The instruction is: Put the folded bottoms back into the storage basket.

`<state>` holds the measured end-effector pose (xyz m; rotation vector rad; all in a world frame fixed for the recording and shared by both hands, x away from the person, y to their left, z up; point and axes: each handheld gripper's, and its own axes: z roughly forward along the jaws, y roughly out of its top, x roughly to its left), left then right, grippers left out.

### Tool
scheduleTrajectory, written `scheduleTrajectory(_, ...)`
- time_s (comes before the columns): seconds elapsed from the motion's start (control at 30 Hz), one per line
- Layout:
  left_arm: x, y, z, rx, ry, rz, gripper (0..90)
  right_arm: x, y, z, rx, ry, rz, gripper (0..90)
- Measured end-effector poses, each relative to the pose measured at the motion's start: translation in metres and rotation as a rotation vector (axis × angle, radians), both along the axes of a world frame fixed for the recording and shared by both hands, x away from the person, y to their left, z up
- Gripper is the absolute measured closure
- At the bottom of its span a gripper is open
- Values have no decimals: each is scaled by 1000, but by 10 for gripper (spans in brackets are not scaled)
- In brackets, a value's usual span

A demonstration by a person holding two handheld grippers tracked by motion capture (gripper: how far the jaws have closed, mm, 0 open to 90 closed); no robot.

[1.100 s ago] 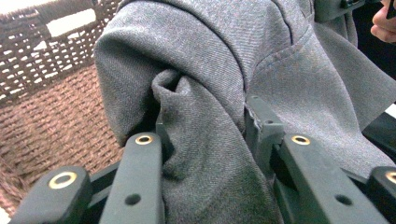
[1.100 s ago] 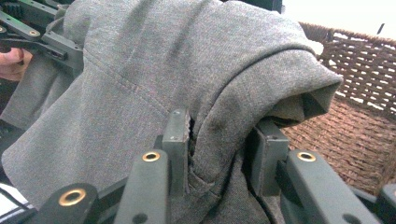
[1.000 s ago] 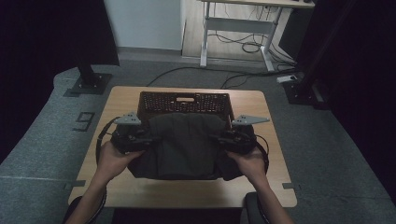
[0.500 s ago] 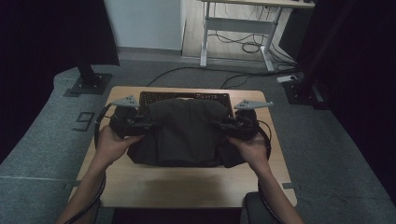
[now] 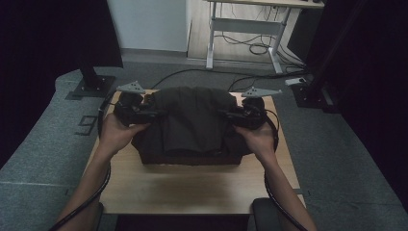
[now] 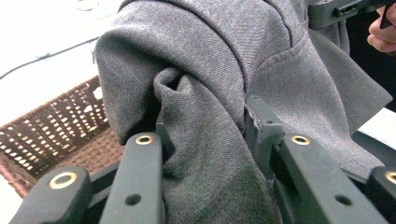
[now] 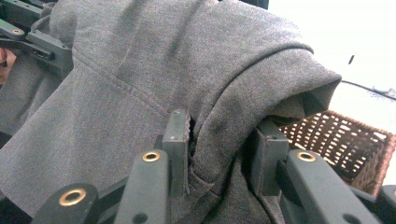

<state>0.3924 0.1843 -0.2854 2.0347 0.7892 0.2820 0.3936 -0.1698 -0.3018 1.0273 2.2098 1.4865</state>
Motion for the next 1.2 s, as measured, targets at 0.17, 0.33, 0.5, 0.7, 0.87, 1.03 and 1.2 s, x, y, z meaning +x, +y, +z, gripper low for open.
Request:
scheduleTrajectory(0.17,9,0,5,11,-19,5,642,10,2,4,-3,-10,-10,643)
scheduleTrajectory(0.33,19,2,8,7,-32,11,642,20,4,8,-6,-25,-17,643)
scheduleTrajectory(0.5,29,4,5,2,-49,16,642,31,8,9,-14,-36,-30,643)
scheduleTrajectory(0.7,45,7,-4,-2,-46,30,641,45,13,3,-28,-45,-35,643)
scheduleTrajectory(0.87,58,9,-13,-3,-42,43,642,57,18,-5,-39,-47,-46,643)
scheduleTrajectory(1.03,70,10,-24,-2,-38,58,642,68,21,-14,-43,-42,-59,643)
scheduleTrajectory(1.2,80,8,-36,2,-31,71,642,80,24,-27,-52,-32,-80,643)
